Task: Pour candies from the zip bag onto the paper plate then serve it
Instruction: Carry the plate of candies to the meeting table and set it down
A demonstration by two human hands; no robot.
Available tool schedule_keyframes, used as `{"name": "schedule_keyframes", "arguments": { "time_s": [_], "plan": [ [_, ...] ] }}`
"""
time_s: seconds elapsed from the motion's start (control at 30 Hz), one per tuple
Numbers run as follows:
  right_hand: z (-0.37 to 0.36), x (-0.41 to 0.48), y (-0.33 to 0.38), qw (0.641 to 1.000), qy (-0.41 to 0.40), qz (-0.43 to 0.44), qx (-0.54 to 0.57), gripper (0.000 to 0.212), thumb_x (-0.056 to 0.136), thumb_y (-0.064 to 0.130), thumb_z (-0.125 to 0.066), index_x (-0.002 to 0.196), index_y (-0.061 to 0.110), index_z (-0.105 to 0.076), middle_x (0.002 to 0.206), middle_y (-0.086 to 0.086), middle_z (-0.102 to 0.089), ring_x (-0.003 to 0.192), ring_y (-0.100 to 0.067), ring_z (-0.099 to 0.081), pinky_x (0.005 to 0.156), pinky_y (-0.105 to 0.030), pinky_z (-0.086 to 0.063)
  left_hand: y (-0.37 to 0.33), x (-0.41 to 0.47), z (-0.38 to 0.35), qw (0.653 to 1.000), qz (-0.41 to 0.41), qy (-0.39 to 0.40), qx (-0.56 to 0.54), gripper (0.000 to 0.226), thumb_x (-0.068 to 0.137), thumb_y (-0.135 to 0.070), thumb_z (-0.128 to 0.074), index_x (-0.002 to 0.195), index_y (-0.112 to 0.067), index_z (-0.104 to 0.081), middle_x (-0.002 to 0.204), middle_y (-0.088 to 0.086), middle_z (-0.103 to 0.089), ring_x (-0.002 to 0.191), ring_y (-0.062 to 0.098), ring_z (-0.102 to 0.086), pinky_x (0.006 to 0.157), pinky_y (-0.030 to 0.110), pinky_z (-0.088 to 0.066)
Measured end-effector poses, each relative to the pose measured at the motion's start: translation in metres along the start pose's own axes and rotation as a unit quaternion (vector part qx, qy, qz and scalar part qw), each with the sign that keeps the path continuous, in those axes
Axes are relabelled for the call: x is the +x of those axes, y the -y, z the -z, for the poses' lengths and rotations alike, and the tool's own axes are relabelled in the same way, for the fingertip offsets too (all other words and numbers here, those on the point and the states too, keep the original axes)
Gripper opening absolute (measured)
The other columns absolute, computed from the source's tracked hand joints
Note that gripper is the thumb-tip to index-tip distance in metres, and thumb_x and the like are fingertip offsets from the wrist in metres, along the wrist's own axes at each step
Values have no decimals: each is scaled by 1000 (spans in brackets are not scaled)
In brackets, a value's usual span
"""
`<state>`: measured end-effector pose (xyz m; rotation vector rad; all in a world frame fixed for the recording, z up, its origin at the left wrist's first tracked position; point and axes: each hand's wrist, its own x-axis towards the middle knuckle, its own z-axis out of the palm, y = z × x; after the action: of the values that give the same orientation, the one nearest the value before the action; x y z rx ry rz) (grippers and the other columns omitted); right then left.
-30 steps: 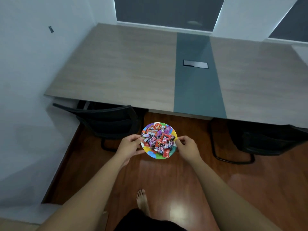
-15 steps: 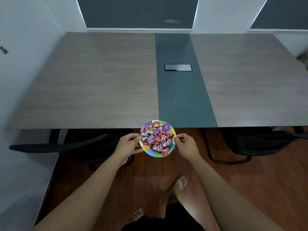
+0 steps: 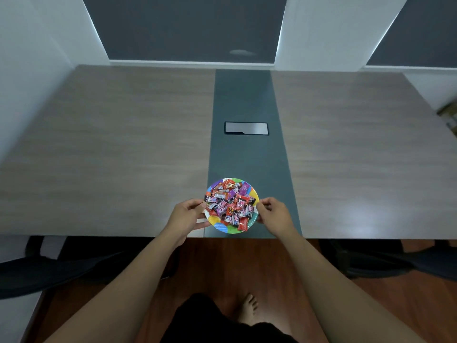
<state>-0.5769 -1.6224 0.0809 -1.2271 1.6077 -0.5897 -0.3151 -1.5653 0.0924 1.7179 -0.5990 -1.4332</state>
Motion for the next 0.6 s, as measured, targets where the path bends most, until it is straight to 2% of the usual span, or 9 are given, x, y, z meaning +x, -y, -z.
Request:
{"name": "schedule_keyframes", "arguments": {
  "time_s": [0.13,0.23,0.37,0.43,0.6],
  "plan": [
    [15,45,10,1000,1,-2,14,8,105,21,-65,101,14,-69,102,-11,-79,82,-22,-76,76,-36,-67,-28,41,-21,1000,-4,9,7,19,109,-17,-61,112,-7,-77,99,7,-82,85,21,-78,73,38,-69],
    [22,84,21,1000,-1,-11,9,12,105,22,-65,105,10,-70,99,-10,-78,80,-23,-75,75,-37,-67,-52,78,-33,1000,-5,12,14,18,107,-16,-63,111,-6,-77,97,8,-81,81,21,-77,69,34,-68],
    [26,139,42,1000,-6,-21,0,14,106,22,-65,108,9,-70,95,-6,-77,74,-19,-74,74,-34,-66,-84,133,-46,1000,-5,20,19,17,106,-17,-65,110,-8,-78,100,10,-82,86,24,-78,76,39,-69],
    [25,166,53,1000,-11,-26,1,12,106,22,-64,106,10,-69,94,-6,-76,73,-18,-73,72,-33,-65,-100,162,-51,1000,0,23,20,17,107,-17,-64,109,-8,-79,101,11,-82,86,24,-78,74,38,-68],
    [28,235,79,999,-30,-35,-16,10,107,21,-63,102,13,-67,89,-3,-75,66,-13,-71,63,-23,-59,-136,237,-64,999,5,39,34,18,107,-19,-65,110,-9,-79,103,11,-82,89,26,-78,80,43,-69]
  ]
}}
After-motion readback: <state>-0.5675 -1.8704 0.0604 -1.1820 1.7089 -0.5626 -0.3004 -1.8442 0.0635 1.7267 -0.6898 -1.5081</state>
